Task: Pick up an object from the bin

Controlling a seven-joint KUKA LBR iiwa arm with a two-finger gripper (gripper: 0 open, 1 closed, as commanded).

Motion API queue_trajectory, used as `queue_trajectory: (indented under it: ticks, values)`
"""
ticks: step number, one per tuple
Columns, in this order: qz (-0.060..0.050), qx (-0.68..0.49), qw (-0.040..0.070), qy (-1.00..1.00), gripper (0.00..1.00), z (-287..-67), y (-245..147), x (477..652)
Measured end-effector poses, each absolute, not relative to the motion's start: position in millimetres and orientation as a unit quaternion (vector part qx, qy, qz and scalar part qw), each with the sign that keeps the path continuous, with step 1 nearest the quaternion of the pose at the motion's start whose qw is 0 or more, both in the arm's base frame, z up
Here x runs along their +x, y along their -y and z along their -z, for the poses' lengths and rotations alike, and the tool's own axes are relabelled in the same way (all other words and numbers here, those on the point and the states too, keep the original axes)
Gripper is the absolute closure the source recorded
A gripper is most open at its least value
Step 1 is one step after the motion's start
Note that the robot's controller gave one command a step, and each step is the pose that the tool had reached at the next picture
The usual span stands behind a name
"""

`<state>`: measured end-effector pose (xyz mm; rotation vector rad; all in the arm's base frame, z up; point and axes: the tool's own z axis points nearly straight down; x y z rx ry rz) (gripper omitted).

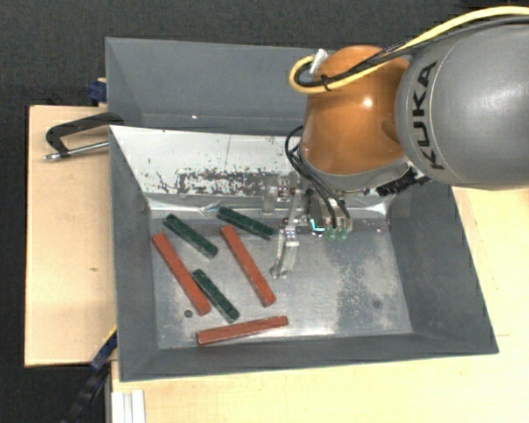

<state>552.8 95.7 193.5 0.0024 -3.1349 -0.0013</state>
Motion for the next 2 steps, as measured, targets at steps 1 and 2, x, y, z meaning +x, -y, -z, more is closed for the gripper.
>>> queue_trajectory:
  ticks: [1,2]
  values:
    - [0.001,0.000,-0.001,1.000,0.00,-198.1,-95.2,554.6]
    - [0.001,-0.059,-0.002,0.998,0.00,-151.8,-95.9,564.1]
